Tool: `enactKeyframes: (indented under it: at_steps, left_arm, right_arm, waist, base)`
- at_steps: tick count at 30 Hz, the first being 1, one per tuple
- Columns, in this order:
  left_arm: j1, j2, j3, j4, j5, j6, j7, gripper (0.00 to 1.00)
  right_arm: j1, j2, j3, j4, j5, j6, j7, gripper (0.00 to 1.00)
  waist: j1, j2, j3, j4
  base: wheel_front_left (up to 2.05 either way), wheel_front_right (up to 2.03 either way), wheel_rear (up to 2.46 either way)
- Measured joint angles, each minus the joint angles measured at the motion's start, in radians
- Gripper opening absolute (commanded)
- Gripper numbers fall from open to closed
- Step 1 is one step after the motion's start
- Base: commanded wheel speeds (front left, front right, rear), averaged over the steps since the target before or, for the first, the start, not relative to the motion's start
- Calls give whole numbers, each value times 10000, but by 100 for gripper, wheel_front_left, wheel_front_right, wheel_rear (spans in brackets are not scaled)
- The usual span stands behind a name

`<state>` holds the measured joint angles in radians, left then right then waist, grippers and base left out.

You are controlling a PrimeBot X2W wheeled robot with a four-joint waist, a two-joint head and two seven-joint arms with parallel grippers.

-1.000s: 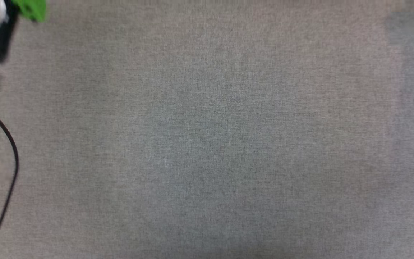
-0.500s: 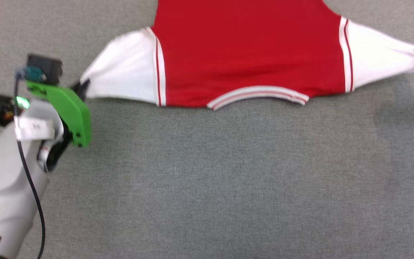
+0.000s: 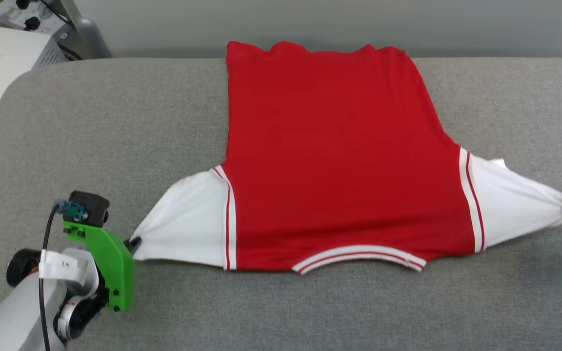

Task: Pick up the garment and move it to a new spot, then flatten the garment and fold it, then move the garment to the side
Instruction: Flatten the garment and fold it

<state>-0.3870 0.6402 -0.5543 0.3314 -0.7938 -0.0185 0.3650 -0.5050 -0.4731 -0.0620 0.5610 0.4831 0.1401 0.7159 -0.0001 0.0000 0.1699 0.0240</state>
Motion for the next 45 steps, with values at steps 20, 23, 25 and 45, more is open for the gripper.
enactKeyframes:
  at_steps: [20, 23, 25, 45]
  left_arm:
    - [3517, 1267, 157, -4075, -1918, 1475, 1950, 0]
    - [3505, 1262, 173, -4353, -1916, 1561, 1950, 0]
    - [3488, 1271, 176, -4564, -1908, 1607, 2004, 0]
    - [2572, 1797, -69, -8286, -562, 2178, 2775, 0]
  right_arm:
    - [4874, 1185, -2550, -5156, -652, -12, 3944, 0]
    - [4951, 1394, -2665, -5563, -690, -12, 4113, 0]
    - [4951, 1369, -2671, -5845, -754, -12, 4148, 100]
    - [36, 1055, -1749, -7789, 25, -15, 6125, 100]
  waist:
    - [0, 0, -945, 18]
    - [0, 0, -846, 35]
    - [0, 0, -759, 44]
    - [1, 0, 1745, 604]
  base:
    - [0, 0, 0]
    - [0, 0, 0]
    - [0, 0, 0]
    - [0, 0, 0]
